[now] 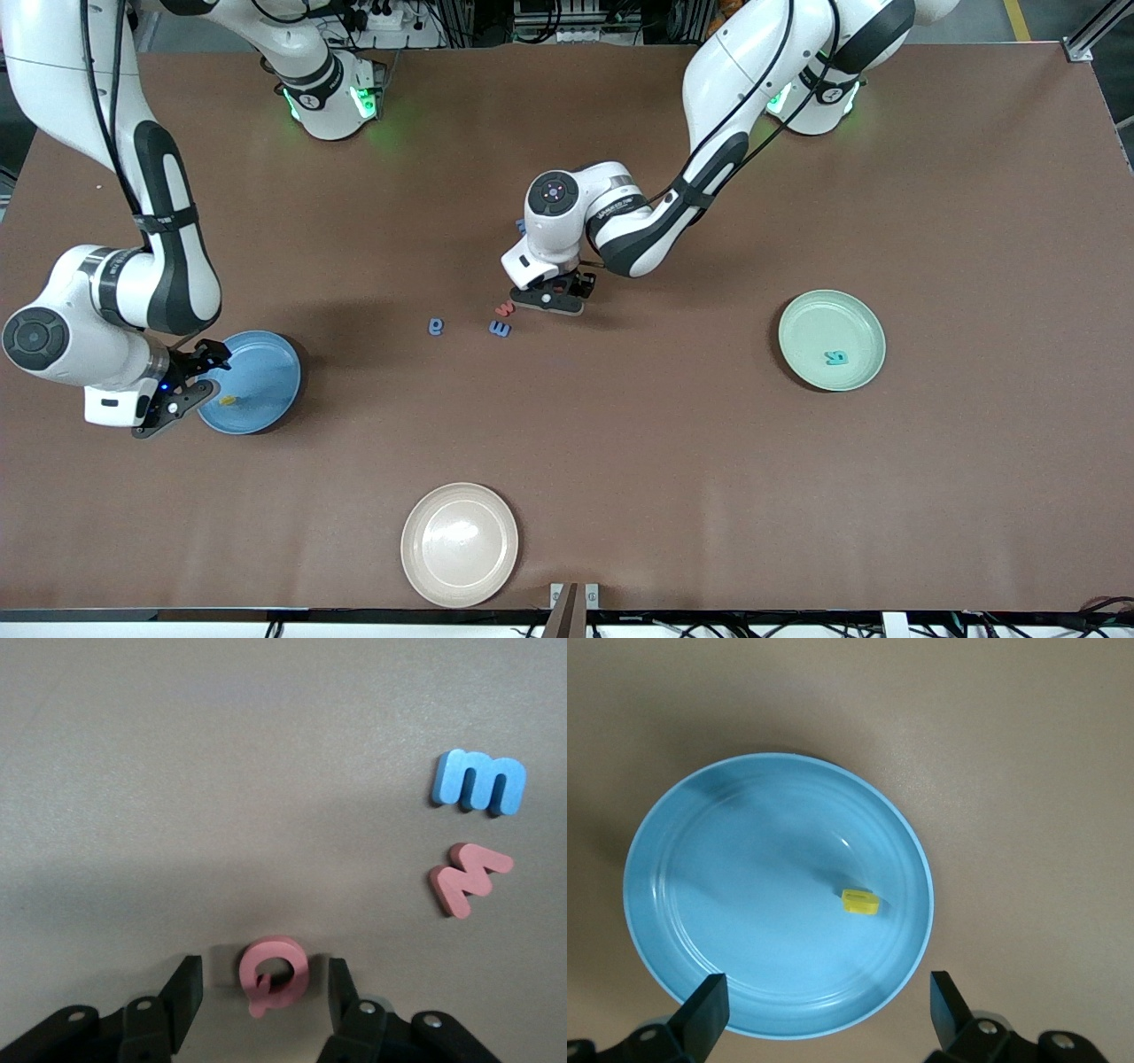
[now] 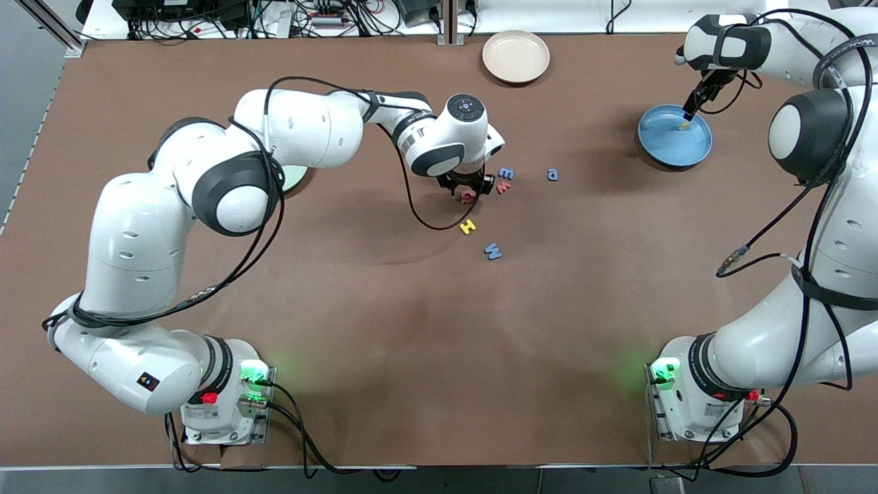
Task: Sort upper and lower case letters into plates
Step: 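Grasp the pink Q with the left gripper, then lift the Q with the left gripper while the right gripper reaches the m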
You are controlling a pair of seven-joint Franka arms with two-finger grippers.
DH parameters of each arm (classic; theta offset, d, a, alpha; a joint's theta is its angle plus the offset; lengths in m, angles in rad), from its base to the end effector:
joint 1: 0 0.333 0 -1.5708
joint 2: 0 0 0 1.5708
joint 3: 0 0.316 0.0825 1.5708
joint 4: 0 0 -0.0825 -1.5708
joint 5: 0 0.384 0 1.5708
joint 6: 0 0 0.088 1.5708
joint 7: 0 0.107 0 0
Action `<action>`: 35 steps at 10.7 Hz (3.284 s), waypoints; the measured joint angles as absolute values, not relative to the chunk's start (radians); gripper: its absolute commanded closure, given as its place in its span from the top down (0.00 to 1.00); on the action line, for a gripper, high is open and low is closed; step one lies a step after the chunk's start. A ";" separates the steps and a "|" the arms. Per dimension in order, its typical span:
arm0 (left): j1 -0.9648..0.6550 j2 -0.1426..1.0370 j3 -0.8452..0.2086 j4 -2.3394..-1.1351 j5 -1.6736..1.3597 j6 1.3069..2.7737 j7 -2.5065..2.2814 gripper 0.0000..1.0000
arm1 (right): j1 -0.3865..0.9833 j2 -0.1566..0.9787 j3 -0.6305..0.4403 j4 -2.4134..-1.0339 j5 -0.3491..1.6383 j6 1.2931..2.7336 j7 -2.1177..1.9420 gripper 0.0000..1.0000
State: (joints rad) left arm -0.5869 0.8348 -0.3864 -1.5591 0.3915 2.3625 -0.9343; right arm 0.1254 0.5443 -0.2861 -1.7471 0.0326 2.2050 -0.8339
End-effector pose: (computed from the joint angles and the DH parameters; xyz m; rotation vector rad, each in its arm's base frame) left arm 0.4326 -0.5555 0.1811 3.0883 -0.2979 0.0380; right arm 0.6511 -0.0879 0.2675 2.8807 1.0313 -0.1758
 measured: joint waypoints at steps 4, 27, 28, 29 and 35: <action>-0.587 0.844 -0.383 -1.558 0.391 2.362 -0.935 0.57 | 0.129 0.547 -0.283 -1.747 0.034 2.205 -0.834 1.00; -0.133 0.592 -0.394 -1.543 0.391 1.859 -0.691 0.00 | 0.850 0.547 -0.266 -1.746 0.194 2.151 0.125 1.00; -0.098 0.584 -0.390 -1.568 0.391 1.857 -0.644 0.00 | 0.878 0.562 -0.265 -1.747 0.195 2.186 0.198 1.00; -0.061 0.574 -0.389 -1.589 0.388 1.857 -0.600 0.00 | 0.893 0.577 -0.266 -1.748 0.196 2.213 0.288 1.00; 0.000 0.536 -0.242 -1.722 0.287 1.968 -0.327 0.00 | 0.874 0.645 -0.278 -1.749 0.331 2.306 0.690 1.00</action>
State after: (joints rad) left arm -0.0005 0.5356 -0.2419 -1.7220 0.2865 1.9677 -0.3268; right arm 0.8742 0.6445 -0.2785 -1.7485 0.3314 2.3064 0.6895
